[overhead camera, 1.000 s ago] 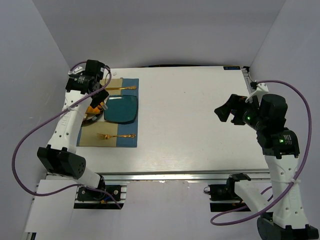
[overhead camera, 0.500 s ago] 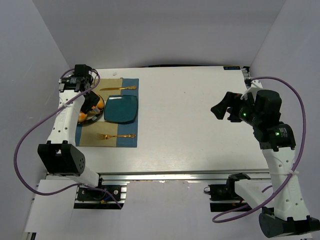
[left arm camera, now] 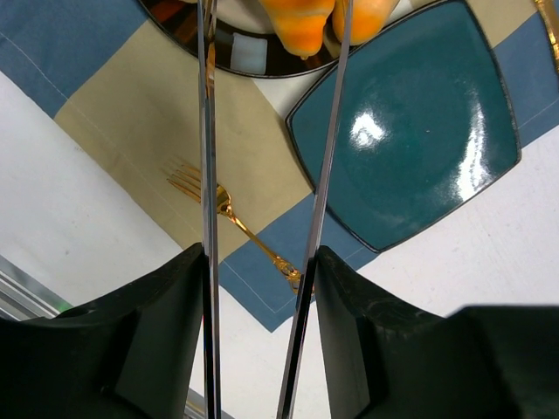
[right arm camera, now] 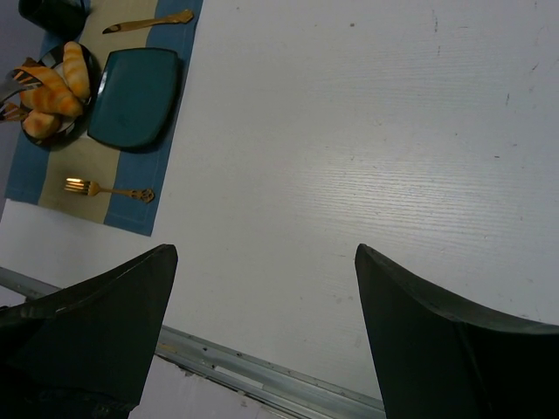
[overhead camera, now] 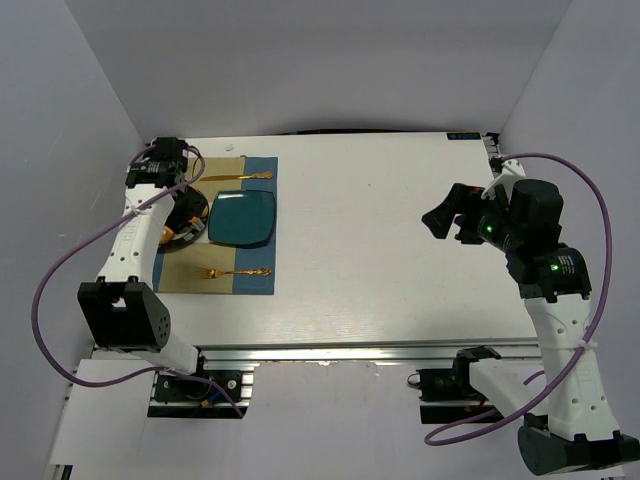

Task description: Place the bread

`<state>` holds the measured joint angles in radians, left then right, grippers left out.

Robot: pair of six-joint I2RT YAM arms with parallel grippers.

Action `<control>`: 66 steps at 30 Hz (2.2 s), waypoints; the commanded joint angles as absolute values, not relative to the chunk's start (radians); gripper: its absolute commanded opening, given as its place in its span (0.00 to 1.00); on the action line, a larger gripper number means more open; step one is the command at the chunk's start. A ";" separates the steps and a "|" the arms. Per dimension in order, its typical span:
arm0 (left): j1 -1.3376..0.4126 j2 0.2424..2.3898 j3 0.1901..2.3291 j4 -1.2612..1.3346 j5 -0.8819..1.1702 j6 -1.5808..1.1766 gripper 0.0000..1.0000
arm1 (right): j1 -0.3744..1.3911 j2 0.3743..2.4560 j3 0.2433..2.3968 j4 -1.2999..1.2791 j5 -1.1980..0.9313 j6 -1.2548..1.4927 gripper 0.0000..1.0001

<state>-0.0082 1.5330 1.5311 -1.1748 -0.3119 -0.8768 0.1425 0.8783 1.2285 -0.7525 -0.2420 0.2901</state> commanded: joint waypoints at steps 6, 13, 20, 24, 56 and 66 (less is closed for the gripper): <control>-0.002 1.534 1.491 -1.108 -0.311 -0.876 0.61 | 0.147 0.871 1.223 -0.710 -0.233 0.282 0.89; 0.037 1.557 1.491 -1.092 -0.327 -0.859 0.61 | 0.149 0.874 1.215 -0.709 -0.229 0.279 0.89; 0.048 1.577 1.462 -1.068 -0.318 -0.857 0.61 | 0.147 0.874 1.212 -0.706 -0.224 0.275 0.89; 0.051 1.586 1.459 -1.062 -0.318 -0.856 0.59 | 0.149 0.876 1.207 -0.704 -0.224 0.275 0.89; 0.055 1.464 1.589 -1.158 -0.288 -0.856 0.36 | 0.149 0.856 1.201 -0.693 -0.261 0.296 0.89; 0.054 1.387 1.588 -1.152 -0.145 -0.851 0.36 | 0.147 0.856 1.195 -0.687 -0.255 0.293 0.89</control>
